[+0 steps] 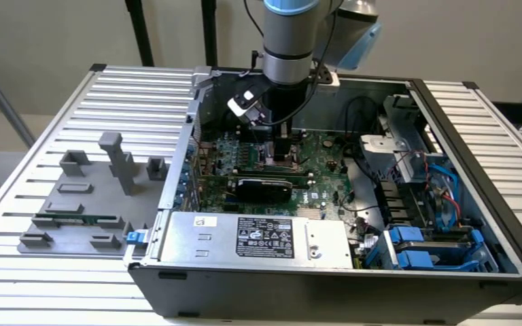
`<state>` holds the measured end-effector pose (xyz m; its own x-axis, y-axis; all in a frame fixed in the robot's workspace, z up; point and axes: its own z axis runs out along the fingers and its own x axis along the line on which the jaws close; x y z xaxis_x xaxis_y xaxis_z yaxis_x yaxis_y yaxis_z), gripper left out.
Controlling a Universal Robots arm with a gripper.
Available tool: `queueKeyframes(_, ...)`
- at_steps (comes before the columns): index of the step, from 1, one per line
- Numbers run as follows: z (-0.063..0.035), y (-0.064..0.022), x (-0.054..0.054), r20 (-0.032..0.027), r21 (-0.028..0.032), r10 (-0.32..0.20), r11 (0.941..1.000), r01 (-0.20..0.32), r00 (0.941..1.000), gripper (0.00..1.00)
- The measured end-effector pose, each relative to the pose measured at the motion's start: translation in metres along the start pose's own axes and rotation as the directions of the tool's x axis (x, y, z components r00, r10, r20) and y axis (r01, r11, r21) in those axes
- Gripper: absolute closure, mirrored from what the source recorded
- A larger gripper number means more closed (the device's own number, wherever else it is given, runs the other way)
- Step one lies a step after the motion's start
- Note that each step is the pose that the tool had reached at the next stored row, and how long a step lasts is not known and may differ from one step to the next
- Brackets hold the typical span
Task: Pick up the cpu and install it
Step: 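Place the cpu into insertion slot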
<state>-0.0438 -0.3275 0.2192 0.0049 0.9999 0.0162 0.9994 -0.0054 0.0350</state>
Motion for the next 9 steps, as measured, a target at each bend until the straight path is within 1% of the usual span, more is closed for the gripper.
queueKeyframes(9, 0.0039, 0.0009, 0.0013, 0.0, 0.0, 0.0, 1.0, 0.0, 1.0, 0.45)
